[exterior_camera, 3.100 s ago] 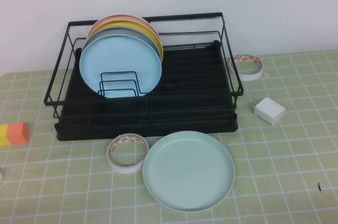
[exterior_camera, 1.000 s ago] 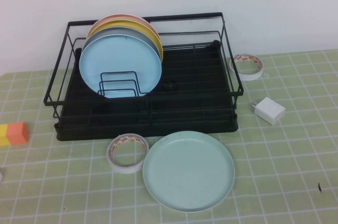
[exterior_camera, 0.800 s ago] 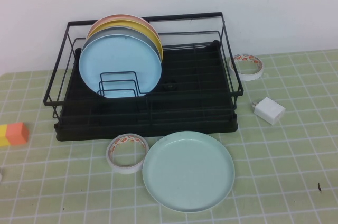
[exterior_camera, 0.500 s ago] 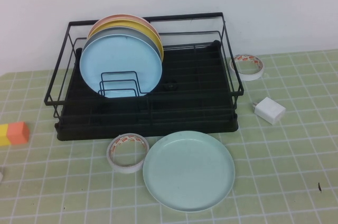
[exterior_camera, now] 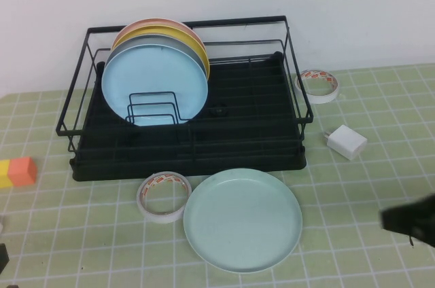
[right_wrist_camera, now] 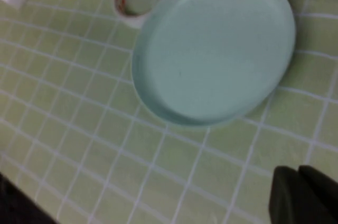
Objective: Place plate on rack
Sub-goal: Pick up the plate from the table
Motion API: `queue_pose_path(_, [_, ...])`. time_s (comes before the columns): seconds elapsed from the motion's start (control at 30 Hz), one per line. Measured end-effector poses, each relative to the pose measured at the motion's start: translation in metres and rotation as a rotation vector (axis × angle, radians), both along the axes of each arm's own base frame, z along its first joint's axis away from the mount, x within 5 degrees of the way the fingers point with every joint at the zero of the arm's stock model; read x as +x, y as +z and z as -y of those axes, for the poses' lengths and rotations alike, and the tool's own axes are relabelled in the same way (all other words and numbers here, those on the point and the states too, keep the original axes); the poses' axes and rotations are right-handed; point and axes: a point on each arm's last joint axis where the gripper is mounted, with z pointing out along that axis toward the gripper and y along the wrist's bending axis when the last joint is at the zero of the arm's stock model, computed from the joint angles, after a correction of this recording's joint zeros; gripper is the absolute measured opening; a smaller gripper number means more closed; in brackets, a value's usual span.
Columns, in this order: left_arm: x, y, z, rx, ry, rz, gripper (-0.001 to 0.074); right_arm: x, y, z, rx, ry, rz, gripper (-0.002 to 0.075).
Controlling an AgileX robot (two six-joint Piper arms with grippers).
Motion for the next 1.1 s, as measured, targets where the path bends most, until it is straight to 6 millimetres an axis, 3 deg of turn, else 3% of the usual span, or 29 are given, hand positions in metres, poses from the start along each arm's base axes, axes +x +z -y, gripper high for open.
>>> queue_pose_path(0.23, [0.0, 0.0, 0.001, -0.02, 0.0, 0.002, -0.0003, 0.049, -0.056, -0.042, -0.05, 0.053, -0.123, 0.0])
queue_pose_path(0.47, [0.001, 0.0, 0.003, -0.065, 0.001, 0.004, -0.0003, 0.072, -0.078, -0.08, -0.121, 0.106, -0.119, 0.0003])
queue_pose_path(0.57, [0.001, -0.001, 0.003, -0.067, 0.001, 0.0, -0.0003, 0.081, -0.085, -0.085, -0.125, 0.11, -0.128, 0.005])
queue_pose_path(0.77, [0.001, 0.0, 0.003, -0.073, 0.003, 0.015, -0.0002, 0.102, -0.09, -0.089, -0.168, 0.098, -0.086, 0.0288])
queue_pose_path(0.83, [0.001, 0.0, 0.003, -0.075, 0.003, 0.015, -0.0003, 0.106, -0.093, -0.089, -0.191, 0.093, -0.072, 0.0332])
queue_pose_path(1.1, [0.002, 0.0, 0.003, -0.075, 0.004, 0.014, -0.0003, 0.119, -0.109, -0.093, -0.208, 0.098, -0.093, 0.036])
